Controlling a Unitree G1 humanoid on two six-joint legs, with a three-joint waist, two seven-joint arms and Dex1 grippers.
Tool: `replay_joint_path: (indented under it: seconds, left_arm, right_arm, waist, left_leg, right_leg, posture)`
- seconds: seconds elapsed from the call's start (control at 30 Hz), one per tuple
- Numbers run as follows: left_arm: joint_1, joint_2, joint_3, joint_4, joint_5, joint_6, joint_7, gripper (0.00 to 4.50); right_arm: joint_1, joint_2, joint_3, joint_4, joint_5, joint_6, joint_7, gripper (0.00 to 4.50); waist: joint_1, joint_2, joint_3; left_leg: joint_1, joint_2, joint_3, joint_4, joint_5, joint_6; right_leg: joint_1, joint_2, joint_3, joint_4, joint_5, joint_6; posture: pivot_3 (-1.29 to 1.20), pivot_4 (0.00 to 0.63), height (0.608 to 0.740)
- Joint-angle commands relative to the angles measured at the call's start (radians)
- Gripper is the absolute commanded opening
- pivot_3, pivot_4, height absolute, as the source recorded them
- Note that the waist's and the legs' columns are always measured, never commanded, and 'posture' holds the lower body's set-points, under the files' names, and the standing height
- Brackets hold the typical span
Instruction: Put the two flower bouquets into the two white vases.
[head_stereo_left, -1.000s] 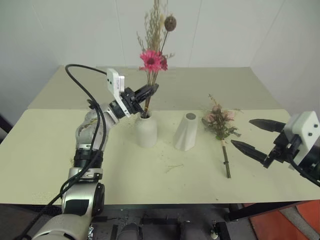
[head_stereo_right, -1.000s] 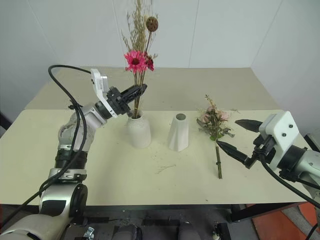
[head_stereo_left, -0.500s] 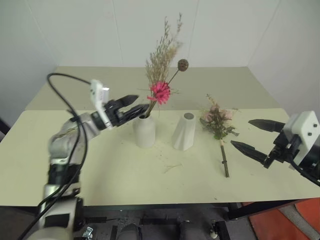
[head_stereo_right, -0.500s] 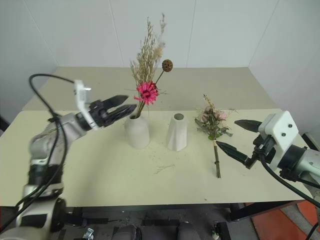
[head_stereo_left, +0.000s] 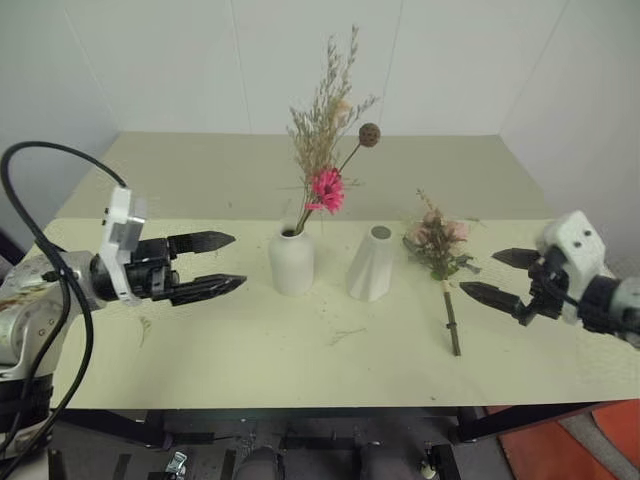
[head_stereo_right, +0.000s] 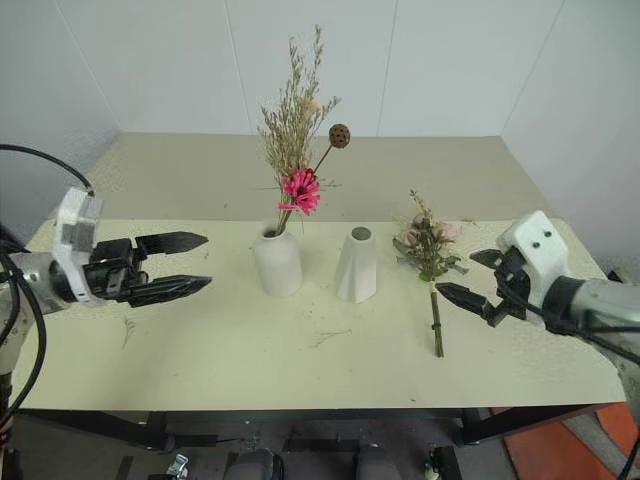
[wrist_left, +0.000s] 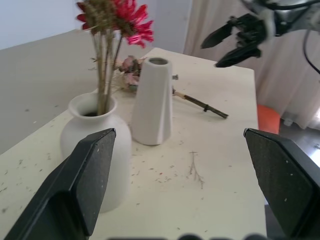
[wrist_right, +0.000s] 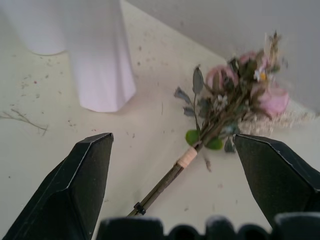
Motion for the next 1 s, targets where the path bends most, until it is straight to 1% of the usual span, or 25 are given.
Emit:
replay_joint_path:
  seconds: [0.03,0.2,0.27,0.43,0.5,0.6,0.7,0.87,0.9,0.93,1.0]
  left_arm:
    - [-0.033,0.016,-0.007,-0.035,-0.023,-0.033,-0.044,4.48]
    - [-0.069,0.009,-0.031,-0.028,-0.023,-0.048,-0.072,4.48]
    - [-0.077,0.004,-0.038,-0.027,-0.021,-0.052,-0.073,4.48]
    - [-0.074,-0.003,-0.043,-0.035,-0.015,-0.059,-0.074,4.48]
    - [-0.068,-0.002,-0.039,-0.043,-0.018,-0.059,-0.072,4.48]
    - [-0.060,0.002,-0.033,-0.051,-0.022,-0.060,-0.069,4.48]
    - [-0.046,0.008,-0.019,-0.064,-0.027,-0.058,-0.065,4.50]
    - [-0.023,0.014,-0.002,-0.080,-0.031,-0.056,-0.059,4.50]
    - [-0.022,0.016,-0.001,-0.082,-0.032,-0.056,-0.058,4.50]
    - [-0.021,0.017,-0.001,-0.082,-0.033,-0.057,-0.058,4.50]
    - [-0.021,0.021,-0.003,-0.079,-0.035,-0.059,-0.059,4.50]
  right_arm:
    - [-0.102,0.009,0.059,0.057,0.020,0.161,-0.054,4.50]
    - [-0.299,0.027,0.223,0.204,0.017,0.377,-0.056,4.50]
    - [-0.370,0.067,0.287,0.308,-0.013,0.408,-0.063,4.50]
    - [-0.521,0.148,0.415,0.554,-0.110,0.383,-0.061,4.50]
    - [-0.572,0.180,0.467,0.659,-0.171,0.343,-0.074,4.50]
    - [-0.622,0.227,0.502,0.797,-0.253,0.248,-0.085,4.50]
    - [-0.655,0.249,0.521,0.868,-0.307,0.182,-0.061,3.90]
    - [-0.673,0.263,0.497,0.899,-0.334,0.162,-0.031,2.20]
    - [-0.671,0.264,0.491,0.895,-0.339,0.163,-0.031,1.74]
    - [-0.666,0.262,0.482,0.887,-0.340,0.167,-0.029,1.47]
    - [-0.660,0.262,0.443,0.870,-0.335,0.190,-0.045,0.78]
  waist:
    - [0.000,0.000,0.000]
    - [-0.001,0.000,0.000]
    - [-0.001,0.000,0.000]
    - [-0.005,0.000,0.000]
    - [-0.005,0.000,0.000]
    - [-0.005,0.000,0.000]
    - [-0.005,0.000,0.000]
    - [-0.005,0.000,0.000]
    - [-0.005,0.000,0.000]
    - [-0.005,0.000,0.000]
    - [-0.005,0.000,0.000]
  left_leg:
    - [0.000,0.000,0.000,0.000,0.000,0.000]
    - [-0.002,0.000,0.000,0.000,0.000,0.000]
    - [-0.002,0.000,0.000,0.000,0.000,0.000]
    - [-0.003,0.000,0.000,0.000,0.000,0.000]
    - [-0.004,0.000,0.000,0.000,0.000,0.000]
    - [-0.005,0.000,0.000,0.000,0.000,0.000]
    - [-0.004,0.000,0.000,0.000,0.000,0.000]
    - [-0.004,0.000,0.000,0.000,0.000,0.000]
    - [-0.004,0.000,0.000,0.000,0.000,0.000]
    - [-0.004,0.000,0.000,0.000,0.000,0.000]
    - [-0.004,0.000,0.000,0.000,0.000,0.000]
  right_leg:
    - [0.000,0.000,0.000,0.000,0.000,0.000]
    - [-0.002,0.000,0.000,-0.001,0.000,0.000]
    - [-0.002,0.000,0.000,-0.001,0.000,0.000]
    - [-0.003,0.000,0.000,-0.001,0.000,0.000]
    - [-0.004,0.000,0.000,-0.001,0.000,0.000]
    - [-0.004,0.000,0.000,-0.001,0.000,0.000]
    - [-0.004,0.000,0.000,-0.001,0.001,0.001]
    - [-0.004,0.000,0.000,-0.001,0.001,0.001]
    - [-0.004,0.000,0.000,-0.001,0.001,0.001]
    - [-0.004,0.000,0.000,-0.001,0.001,0.001]
    - [-0.004,0.000,0.000,-0.001,0.001,0.001]
  posture:
    - [0.00,0.150,0.740]
    - [0.00,0.150,0.740]
    - [0.00,0.150,0.740]
    - [0.00,0.150,0.740]
    - [0.00,0.150,0.740]
    - [0.00,0.150,0.740]
    - [0.00,0.150,0.740]
    - [0.00,0.150,0.740]
    - [0.00,0.150,0.740]
    - [0.00,0.150,0.740]
    - [0.00,0.150,0.740]
